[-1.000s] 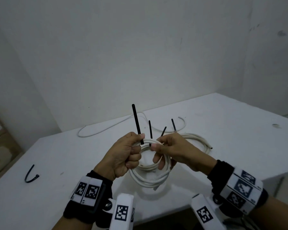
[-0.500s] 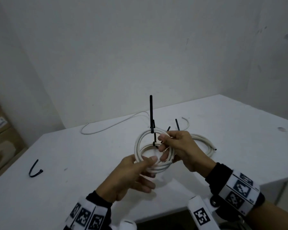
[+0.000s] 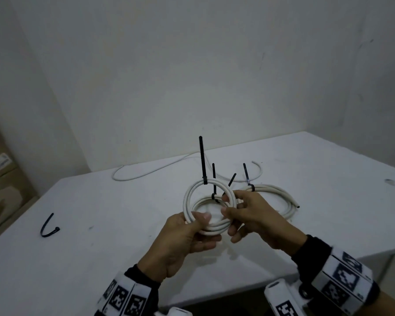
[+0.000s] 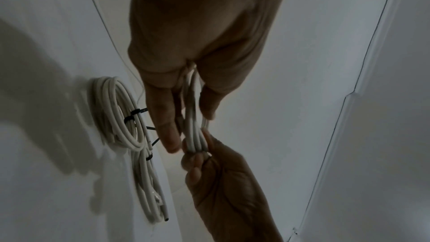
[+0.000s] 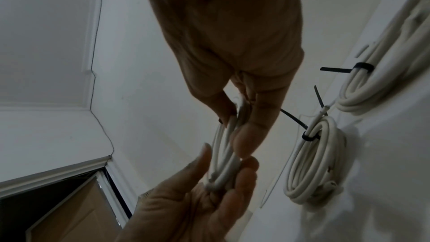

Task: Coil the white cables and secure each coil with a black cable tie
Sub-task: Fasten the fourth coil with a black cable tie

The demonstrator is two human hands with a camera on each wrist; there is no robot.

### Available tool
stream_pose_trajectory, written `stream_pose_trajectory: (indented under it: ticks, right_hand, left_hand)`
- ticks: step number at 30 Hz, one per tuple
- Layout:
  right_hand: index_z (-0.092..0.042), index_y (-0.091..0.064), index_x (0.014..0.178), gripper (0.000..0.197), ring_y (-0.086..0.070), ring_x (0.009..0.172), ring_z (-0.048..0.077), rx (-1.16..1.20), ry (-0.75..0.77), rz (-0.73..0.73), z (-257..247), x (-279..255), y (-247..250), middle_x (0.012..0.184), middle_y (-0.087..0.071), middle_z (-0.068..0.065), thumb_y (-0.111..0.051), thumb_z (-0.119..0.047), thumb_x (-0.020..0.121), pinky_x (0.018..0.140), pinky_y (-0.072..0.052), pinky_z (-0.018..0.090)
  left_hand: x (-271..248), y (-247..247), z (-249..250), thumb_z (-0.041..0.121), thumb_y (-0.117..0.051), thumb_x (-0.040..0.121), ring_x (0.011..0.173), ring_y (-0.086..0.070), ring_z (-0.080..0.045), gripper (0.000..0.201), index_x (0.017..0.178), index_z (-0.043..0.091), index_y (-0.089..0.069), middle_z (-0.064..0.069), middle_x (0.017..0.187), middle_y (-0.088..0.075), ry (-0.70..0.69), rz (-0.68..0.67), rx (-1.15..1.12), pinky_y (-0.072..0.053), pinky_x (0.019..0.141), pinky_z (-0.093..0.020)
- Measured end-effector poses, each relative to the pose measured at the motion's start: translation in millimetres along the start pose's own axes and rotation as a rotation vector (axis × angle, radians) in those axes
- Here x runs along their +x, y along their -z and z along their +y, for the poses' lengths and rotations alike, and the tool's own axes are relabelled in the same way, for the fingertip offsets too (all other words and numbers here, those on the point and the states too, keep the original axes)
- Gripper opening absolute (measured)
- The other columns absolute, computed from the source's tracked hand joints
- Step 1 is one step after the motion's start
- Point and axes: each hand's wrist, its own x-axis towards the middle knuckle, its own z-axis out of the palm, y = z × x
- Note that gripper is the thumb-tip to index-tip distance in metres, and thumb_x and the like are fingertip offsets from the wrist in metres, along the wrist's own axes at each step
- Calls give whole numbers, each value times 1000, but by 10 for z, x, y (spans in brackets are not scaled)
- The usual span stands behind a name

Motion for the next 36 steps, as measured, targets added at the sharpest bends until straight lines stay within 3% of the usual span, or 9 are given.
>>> stream_pose_trajectory:
  ticks: [4,7,12,16,21,26,30,34,36]
  right_hand:
    - [0,-55,107,21,-60,47,19,34,-24,0,26,73,20,73,-59,21,-63,-5,87,46,-55,30]
    - [-5,-52,100,18,-58,43,19,15,-35,54,31,209,25,63,-58,16,-64,-4,86,43,-52,28]
    - [-4,-50,92,12,-56,40,20,-40,-108,54,36,494,96,55,-53,12,-57,4,86,42,-54,31]
    - [-4,-48,90,13,-57,42,23,-135,-196,48,89,658,120,62,-52,15,-51,7,85,44,-55,34]
    - [3,-52,92,9,-61,43,26,-202,-217,68,181,695,105,64,-56,20,-55,6,84,38,-53,31]
    - [7,-54,99,17,-63,52,31,-296,-167,140,186,680,43,72,-61,25,-60,-3,86,40,-55,33]
    - [7,-54,101,21,-66,56,36,-367,-151,174,204,670,22,67,-64,22,-61,-8,88,47,-56,42]
    - [-2,-53,109,23,-67,57,33,-351,-109,205,190,639,52,73,-64,15,-56,-18,92,41,-55,35]
    - [-5,-53,109,19,-65,51,26,-350,-103,226,174,631,100,77,-62,12,-50,-17,94,36,-50,28]
  left_hand:
    - [78,19,26,3,-58,90,77,-72,-38,16,103,-6,-55,-27,89,-71,13,75,-89,-58,57,-28]
    - [199,16,17,-5,-63,85,69,-72,-33,25,107,-7,-52,-27,87,-70,16,148,-122,-58,54,-28]
    - [428,23,22,-4,-70,80,72,-71,-31,13,89,-6,-62,-27,89,-69,-24,196,20,-60,59,-31]
    - [567,43,-8,-1,-74,77,71,-71,-35,18,90,-9,-64,-27,84,-70,-26,203,190,-61,63,-39]
    - [686,71,-97,17,-81,72,48,-59,-18,26,88,2,-66,-12,69,-67,-29,249,546,-48,43,-24]
    - [725,73,-157,33,-80,71,80,-66,-18,38,99,9,-68,-7,93,-71,-116,288,782,-47,61,-21]
    - [745,76,-180,55,-77,62,87,-63,-22,65,104,6,-64,-12,104,-63,-77,306,928,-44,64,-24]
    - [665,65,-163,70,-62,36,91,-61,-22,90,108,16,-61,-6,105,-62,-116,282,976,-52,74,-31]
    - [625,60,-140,69,-64,36,93,-59,-24,87,106,17,-59,-6,104,-61,-134,295,1004,-53,76,-36]
